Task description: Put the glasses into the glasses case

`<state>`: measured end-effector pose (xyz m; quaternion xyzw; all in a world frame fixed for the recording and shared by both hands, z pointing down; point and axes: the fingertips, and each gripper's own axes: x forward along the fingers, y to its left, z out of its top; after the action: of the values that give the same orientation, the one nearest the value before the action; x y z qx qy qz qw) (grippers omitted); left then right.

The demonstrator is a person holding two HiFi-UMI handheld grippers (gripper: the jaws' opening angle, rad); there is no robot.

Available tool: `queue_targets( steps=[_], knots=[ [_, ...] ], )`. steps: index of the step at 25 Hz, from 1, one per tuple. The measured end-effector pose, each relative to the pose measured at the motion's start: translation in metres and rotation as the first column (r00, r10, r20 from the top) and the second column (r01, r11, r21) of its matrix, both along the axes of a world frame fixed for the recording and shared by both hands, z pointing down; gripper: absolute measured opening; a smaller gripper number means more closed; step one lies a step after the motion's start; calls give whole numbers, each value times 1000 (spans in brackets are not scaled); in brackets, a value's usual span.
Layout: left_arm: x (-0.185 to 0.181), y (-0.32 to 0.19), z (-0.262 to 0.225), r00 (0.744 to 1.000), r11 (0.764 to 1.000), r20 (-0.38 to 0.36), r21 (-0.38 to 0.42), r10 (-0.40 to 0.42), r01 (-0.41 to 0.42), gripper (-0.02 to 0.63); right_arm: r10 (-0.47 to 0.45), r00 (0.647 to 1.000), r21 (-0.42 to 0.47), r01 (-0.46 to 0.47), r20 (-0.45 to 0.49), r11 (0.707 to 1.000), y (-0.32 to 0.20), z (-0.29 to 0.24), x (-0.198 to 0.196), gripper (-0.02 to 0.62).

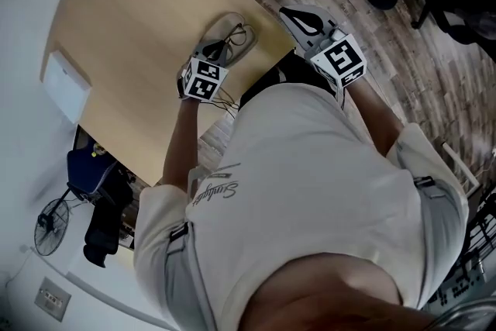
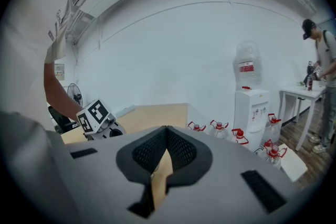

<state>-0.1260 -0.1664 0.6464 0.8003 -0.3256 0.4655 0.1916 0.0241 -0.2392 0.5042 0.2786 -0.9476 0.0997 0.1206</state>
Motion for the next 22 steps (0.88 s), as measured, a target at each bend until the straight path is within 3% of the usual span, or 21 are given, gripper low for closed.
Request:
queue_targets(
  steps=[22],
  knots=[
    [9,10,48,991,976,39,-183,129,-120,20,26,999,-80,-25,21,997,-4,24,-14,-5]
  ],
)
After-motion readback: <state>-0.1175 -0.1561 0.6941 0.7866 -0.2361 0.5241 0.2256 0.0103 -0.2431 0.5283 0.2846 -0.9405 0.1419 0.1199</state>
